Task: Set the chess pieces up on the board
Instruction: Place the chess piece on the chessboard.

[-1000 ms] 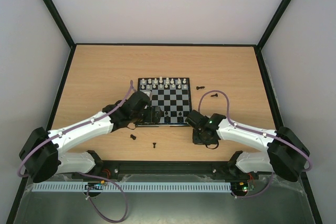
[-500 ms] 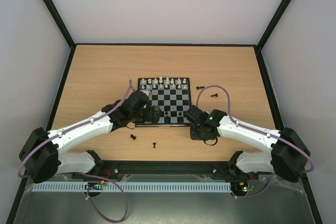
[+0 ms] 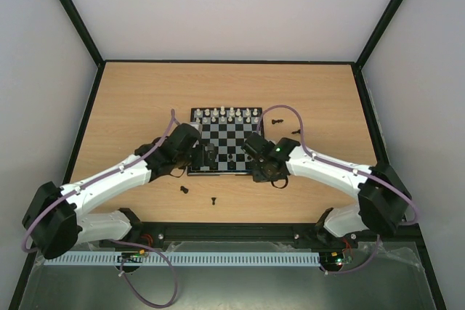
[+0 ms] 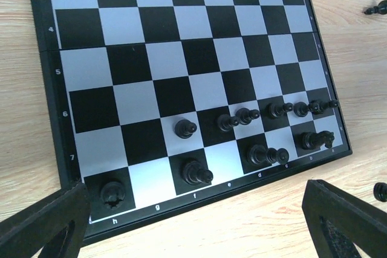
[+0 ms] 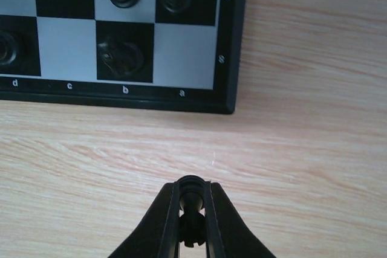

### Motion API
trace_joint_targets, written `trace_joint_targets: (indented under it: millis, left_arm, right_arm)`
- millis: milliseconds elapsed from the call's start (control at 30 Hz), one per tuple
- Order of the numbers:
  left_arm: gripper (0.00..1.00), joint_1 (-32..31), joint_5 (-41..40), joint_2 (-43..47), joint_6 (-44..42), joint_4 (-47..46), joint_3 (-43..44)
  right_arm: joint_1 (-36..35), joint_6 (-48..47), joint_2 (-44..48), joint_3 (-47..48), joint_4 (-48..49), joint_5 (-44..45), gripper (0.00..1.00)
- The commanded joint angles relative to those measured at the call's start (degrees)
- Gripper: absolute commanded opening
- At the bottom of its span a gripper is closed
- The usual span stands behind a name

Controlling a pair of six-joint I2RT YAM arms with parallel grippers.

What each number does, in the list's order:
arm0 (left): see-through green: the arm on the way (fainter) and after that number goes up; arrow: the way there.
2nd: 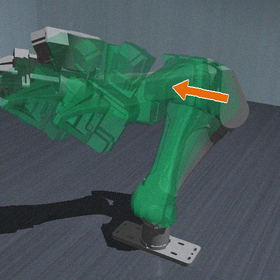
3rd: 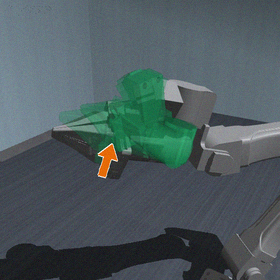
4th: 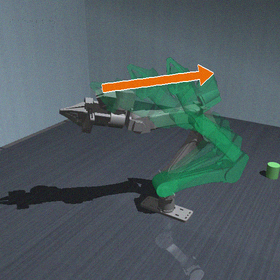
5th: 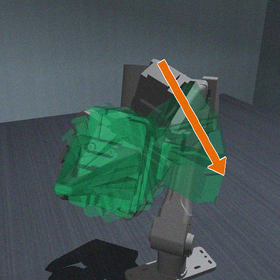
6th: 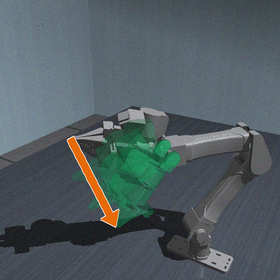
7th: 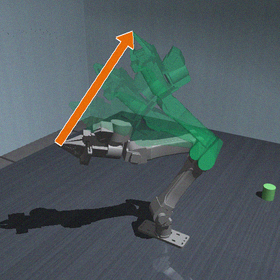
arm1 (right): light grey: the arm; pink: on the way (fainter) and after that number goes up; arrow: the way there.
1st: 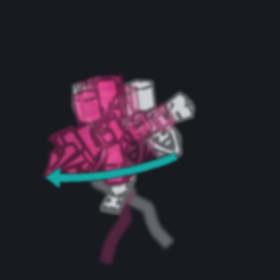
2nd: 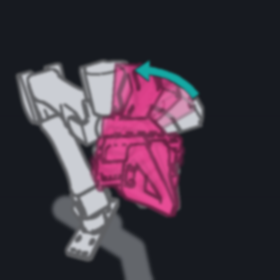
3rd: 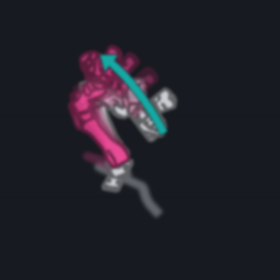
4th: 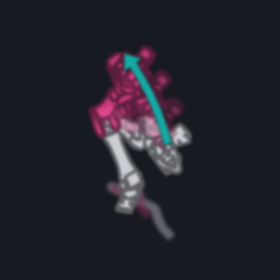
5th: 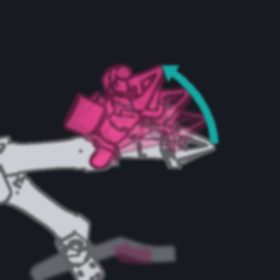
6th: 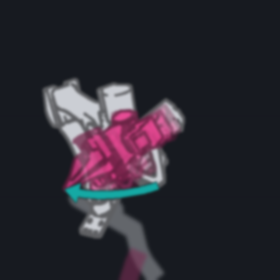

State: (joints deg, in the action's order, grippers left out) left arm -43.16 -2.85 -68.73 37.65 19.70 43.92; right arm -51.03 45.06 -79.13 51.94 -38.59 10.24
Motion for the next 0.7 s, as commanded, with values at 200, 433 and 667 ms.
trace_joint_targets:
  millis: [200,433,667]
  left_arm:
    - [0.99,2.4,-0.9,3.0,-0.5,1.7,0.4]
    - [0.99,3.5,-0.2,2.8,-1.1,1.5,0.3]
    - [0.99,4.7,0.5,2.3,-1.6,0.9,0.0]
  right_arm:
    - [3.4,-8.5,-8.2,7.6,-3.1,0.8,0.01]
    - [6.0,-12.8,-12.6,11.2,-3.7,0.7,0.01]
    - [7.0,-14.8,-15.7,13.3,-3.5,0.8,0.01]
